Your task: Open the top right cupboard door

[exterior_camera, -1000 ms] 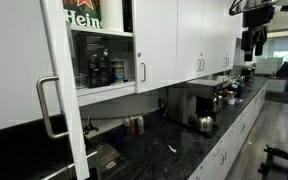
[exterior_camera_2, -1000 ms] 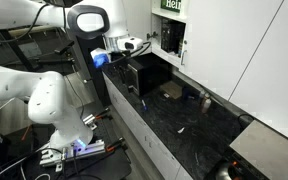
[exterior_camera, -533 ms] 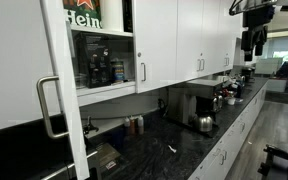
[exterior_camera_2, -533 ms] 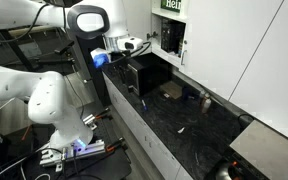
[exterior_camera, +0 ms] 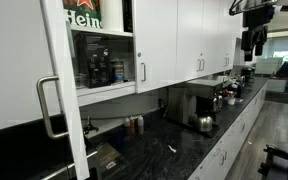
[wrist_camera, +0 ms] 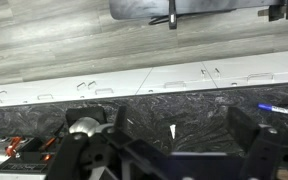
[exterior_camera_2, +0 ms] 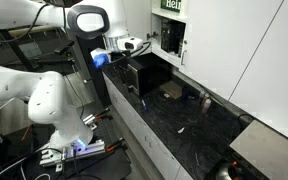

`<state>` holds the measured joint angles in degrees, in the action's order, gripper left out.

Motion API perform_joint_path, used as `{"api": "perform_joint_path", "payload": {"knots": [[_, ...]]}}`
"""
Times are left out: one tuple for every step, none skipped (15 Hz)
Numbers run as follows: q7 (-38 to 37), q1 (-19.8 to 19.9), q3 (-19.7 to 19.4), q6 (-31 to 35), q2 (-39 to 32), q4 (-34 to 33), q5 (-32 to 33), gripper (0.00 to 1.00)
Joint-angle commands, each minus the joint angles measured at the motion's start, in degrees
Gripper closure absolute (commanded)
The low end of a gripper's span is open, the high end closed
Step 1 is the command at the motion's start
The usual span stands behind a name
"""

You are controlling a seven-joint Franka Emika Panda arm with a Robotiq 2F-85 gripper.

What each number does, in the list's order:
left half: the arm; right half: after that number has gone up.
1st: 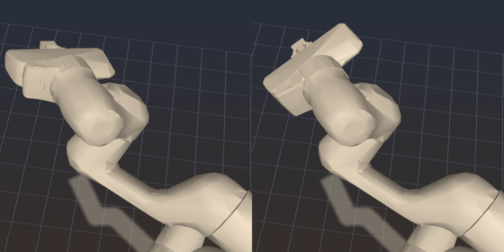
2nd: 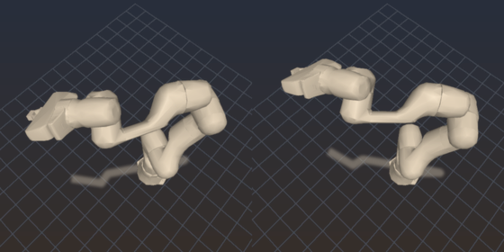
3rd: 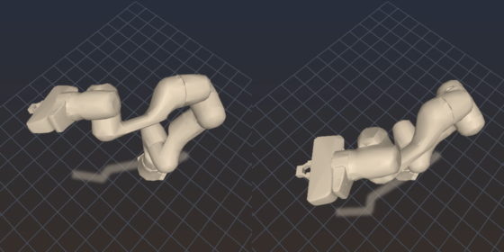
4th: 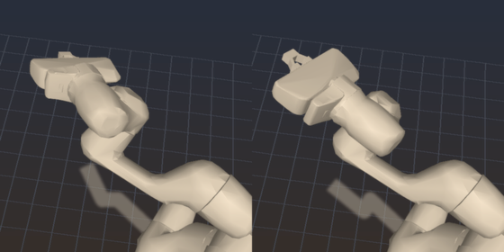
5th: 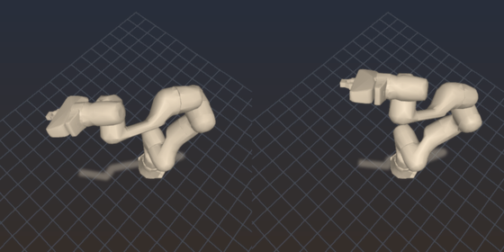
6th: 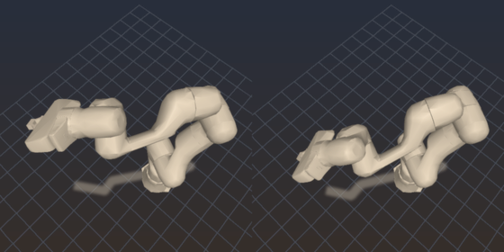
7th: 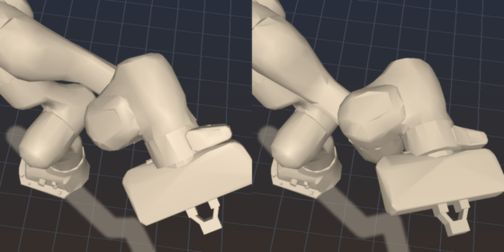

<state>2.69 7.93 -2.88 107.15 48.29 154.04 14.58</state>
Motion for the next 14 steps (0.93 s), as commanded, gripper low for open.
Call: {"api": "perform_joint_path", "payload": {"knots": [[-0.4,-0.6,-0.5,-0.2,0.0,-0.1,0.3,0.00],[-0.4,-0.6,-0.5,-0.2,0.0,-0.1,0.3,0.00],[-0.4,-0.6,-0.5,-0.2,0.0,-0.1,0.3,0.00],[-0.4,-0.6,-0.5,-0.2,0.0,-0.1,0.3,0.00],[-0.4,-0.6,-0.5,-0.2,0.0,-0.1,0.3,0.00],[-0.4,-0.6,-0.5,-0.2,0.0,-0.1,0.3,0.00],[-0.4,-0.6,-0.5,-0.2,0.0,-0.1,0.3,0.00],[-0.9,-1.1,0.2,0.5,-0.7,-0.1,0.1,0.00],[-1.7,-1.5,1.1,1.4,-1.0,-0.1,0.4,0.00],[-2.1,-2.3,2.0,2.4,-1.7,-0.4,0.2,0.00],[-3.4,-3.1,3.2,3.8,-2.7,-1.0,0.0,0.00],[-4.3,-3.9,4.4,4.9,-3.5,-1.5,-0.1,0.00],[-5.8,-4.9,5.9,6.7,-4.7,-2.2,-0.3,0.00],[-7.1,-5.8,7.5,8.3,-6.0,-2.9,-0.3,0.00]]}}
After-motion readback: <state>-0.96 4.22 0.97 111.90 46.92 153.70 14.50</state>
